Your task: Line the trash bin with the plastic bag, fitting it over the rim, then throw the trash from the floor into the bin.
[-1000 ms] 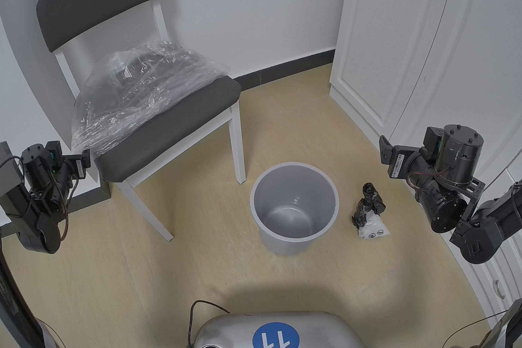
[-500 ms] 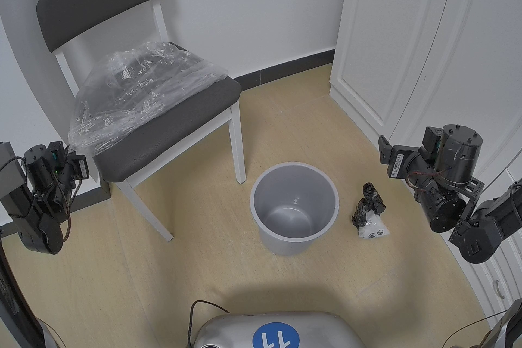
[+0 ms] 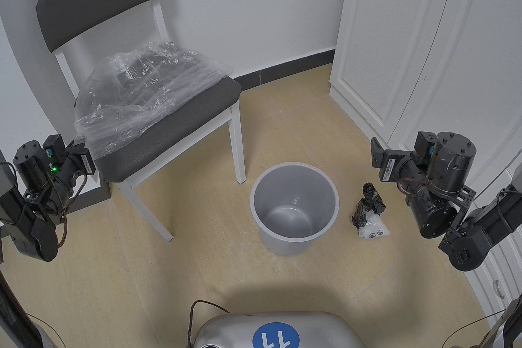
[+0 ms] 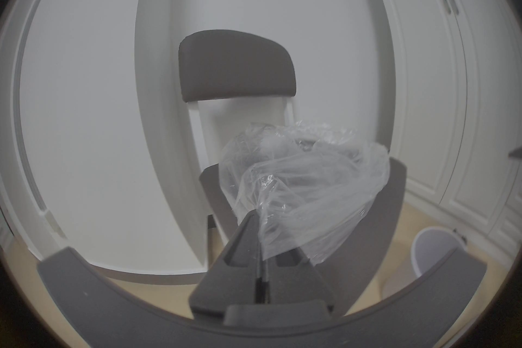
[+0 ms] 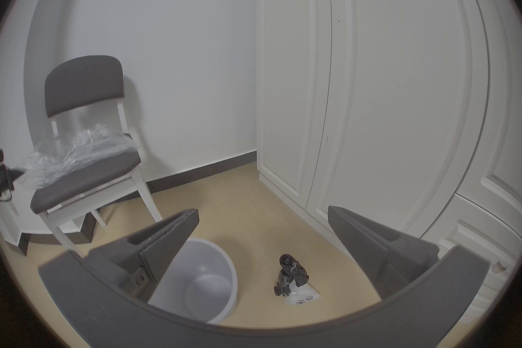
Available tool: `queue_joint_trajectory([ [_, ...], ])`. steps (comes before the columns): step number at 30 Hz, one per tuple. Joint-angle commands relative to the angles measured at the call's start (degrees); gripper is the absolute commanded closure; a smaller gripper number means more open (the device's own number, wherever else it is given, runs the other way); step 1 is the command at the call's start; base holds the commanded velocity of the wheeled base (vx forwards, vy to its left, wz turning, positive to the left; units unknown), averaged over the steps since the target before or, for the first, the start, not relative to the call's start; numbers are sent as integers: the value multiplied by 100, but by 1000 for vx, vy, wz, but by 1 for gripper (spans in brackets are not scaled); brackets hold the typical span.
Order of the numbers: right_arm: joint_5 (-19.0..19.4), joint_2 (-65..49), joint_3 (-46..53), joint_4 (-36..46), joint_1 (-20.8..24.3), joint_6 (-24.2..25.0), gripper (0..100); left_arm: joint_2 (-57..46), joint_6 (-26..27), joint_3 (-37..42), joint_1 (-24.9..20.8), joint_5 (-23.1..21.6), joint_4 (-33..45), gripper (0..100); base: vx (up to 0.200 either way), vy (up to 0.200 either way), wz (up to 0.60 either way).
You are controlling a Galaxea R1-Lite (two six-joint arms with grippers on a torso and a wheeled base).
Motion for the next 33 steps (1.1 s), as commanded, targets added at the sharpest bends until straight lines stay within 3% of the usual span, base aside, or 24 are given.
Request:
queue_joint_trajectory([
  [1, 8, 139, 173, -47, 92, -100, 0, -415, -260, 30, -335, 11, 5, 100, 0, 0, 0],
  [13, 17, 227, 234, -56, 162, -126, 0, -564, -550, 21, -871, 81, 5, 100, 0, 0, 0],
  [24, 184, 297, 269, -381, 180, -100, 0, -617, -620, -58, -1434, 591, 5, 100, 0, 0, 0],
  [30, 773, 227, 630, -575, 188, -249, 0, -775, -638, -58, -1724, 776, 5, 100, 0, 0, 0],
  [33, 860, 306, 568, -847, 162, -267, 0, -854, -646, -49, -1741, 776, 5, 100, 0, 0, 0],
])
